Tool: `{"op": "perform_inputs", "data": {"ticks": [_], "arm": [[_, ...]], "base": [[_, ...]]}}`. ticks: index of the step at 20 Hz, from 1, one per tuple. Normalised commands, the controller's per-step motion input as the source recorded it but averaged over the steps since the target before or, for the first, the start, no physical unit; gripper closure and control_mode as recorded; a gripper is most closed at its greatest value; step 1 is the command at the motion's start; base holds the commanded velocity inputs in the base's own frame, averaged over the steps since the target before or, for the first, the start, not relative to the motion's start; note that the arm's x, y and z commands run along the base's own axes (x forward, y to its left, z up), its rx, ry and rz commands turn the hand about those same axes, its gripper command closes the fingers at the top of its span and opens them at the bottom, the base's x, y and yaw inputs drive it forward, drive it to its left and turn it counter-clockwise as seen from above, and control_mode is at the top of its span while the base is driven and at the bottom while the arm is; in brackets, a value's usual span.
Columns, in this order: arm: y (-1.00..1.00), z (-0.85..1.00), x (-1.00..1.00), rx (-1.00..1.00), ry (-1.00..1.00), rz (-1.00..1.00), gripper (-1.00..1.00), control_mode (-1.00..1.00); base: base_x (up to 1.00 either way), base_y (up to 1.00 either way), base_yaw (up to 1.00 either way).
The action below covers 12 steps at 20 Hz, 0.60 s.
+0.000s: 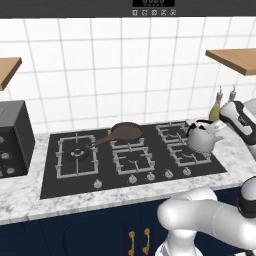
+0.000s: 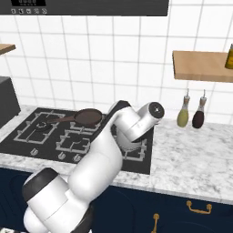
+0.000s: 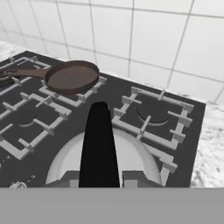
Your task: Pick the kettle from the counter and place it on a stove burner. Then turn the burner on.
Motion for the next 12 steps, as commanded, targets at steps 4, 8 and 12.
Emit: {"op": "perform_inputs", "data": {"ticks": [4, 8, 12], "arm": [[0.17, 0.0, 0.14, 0.0, -0.02, 0.03, 1.0, -1.0], [0.0, 0.0, 0.22, 0.0, 0.0, 0.11, 1.0, -1.0], [0.0, 0.0, 0.23, 0.0, 0.0, 0.21, 1.0, -1.0]], "base": [[0.0, 0.0, 0.0], [0.0, 0.0, 0.0], [0.0, 0.0, 0.0]]}}
